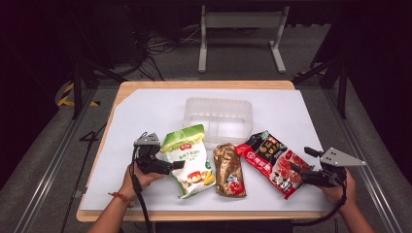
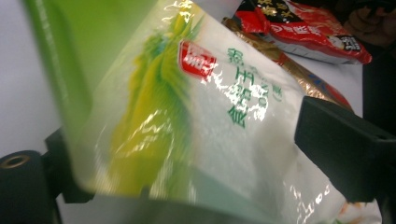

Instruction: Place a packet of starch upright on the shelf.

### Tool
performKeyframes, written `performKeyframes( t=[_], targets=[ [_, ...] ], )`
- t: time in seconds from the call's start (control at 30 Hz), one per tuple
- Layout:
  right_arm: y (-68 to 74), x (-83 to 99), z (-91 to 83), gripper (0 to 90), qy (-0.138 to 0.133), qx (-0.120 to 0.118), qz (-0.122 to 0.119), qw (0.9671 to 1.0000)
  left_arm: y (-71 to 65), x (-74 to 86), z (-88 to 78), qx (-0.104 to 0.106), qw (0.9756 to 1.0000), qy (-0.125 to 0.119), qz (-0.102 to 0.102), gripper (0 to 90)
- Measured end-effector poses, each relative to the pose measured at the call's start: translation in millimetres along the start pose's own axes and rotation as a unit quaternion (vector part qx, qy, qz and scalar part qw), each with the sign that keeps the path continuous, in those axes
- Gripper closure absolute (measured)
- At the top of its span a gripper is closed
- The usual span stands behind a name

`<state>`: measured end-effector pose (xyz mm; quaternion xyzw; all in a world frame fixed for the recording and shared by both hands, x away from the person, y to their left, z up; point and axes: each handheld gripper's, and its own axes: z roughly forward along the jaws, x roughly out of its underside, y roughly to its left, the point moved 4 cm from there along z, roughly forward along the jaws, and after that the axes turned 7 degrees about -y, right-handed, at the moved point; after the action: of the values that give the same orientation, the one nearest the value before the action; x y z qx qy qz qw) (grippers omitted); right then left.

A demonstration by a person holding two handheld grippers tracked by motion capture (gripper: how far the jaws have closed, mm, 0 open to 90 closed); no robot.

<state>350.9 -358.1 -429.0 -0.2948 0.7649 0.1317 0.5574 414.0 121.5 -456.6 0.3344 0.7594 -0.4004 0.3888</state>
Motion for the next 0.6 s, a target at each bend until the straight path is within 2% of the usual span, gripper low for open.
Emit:
performKeyframes(
  t=[0.1, 0.23, 0.37, 0.5, 0.53, 0.6],
  targets=[
    [0.1, 0.3, 0.4, 22.0, 0.001, -0.001, 0.0, 1.0, -0.3, -2.9, 5.0, 0.001, 1.0, 0.001, 0.002, 13.4],
    [0.9, 1.0, 1.9, 22.0, 0.003, -0.005, 0.001, 1.0, 2.4, -8.8, 7.8, -0.009, 0.9999, -0.007, 0.004, 15.7],
    [1.7, 1.0, 2.1, 22.0, 0.004, -0.005, 0.001, 1.0, 4.0, -9.1, 12.4, -0.003, 1.0, 0.004, 0.005, 17.3],
    [1.6, 1.8, 3.2, 22.0, 0.007, -0.007, 0.004, 0.9999, 4.8, -10.1, 17.6, 0.005, 0.9999, 0.009, -0.003, 18.2],
    [2.4, 1.8, 3.4, 22.0, 0.007, -0.007, 0.002, 0.9999, 4.3, -10.9, 16.9, 0.01, 0.9999, 0.009, -0.003, 24.0],
    [2.3, 2.0, 3.8, 22.0, 0.009, -0.007, 0.003, 0.9999, 4.5, -12.0, 16.4, 0.005, 1.0, 0.007, 0.0, 30.9]
  ],
)
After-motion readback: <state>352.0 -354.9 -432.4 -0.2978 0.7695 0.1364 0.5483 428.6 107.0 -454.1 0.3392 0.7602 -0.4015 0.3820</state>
